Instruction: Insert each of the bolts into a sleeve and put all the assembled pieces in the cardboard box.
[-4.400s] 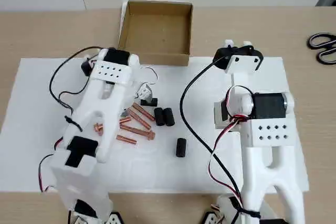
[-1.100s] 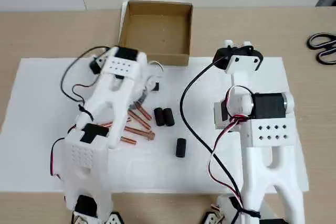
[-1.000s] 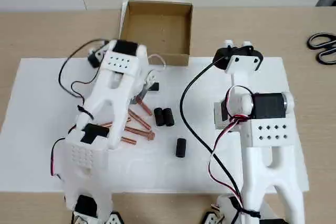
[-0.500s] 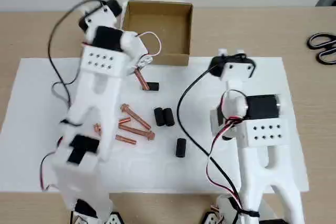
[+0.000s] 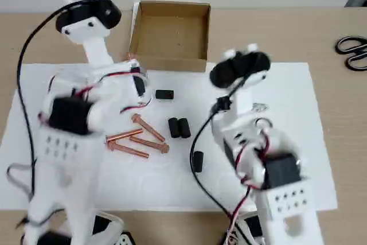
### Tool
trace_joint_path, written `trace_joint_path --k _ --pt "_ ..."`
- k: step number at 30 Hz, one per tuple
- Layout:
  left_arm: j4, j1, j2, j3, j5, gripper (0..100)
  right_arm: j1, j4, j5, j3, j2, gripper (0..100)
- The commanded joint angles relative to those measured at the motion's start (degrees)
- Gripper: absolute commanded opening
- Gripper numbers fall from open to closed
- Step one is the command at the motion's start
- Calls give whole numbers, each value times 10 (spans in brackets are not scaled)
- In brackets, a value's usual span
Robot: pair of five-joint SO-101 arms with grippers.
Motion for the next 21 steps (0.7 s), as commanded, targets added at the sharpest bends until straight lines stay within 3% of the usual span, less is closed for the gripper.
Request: trace_joint_path --k 1,5,8,13,21 --pt "-176 4 -122 131 -32 6 -28 -132 1 103 -90 4" --pt "-373 5 -238 276 -45 6 -62 -234 80 206 -160 4" --pt "-460 33 -311 356 -44 6 -75 -305 112 259 -202 4" --pt "-462 127 -367 407 -44 6 -106 -424 113 331 -268 4" --pt "-462 142 -353 408 -44 6 -136 -523 114 432 -390 4"
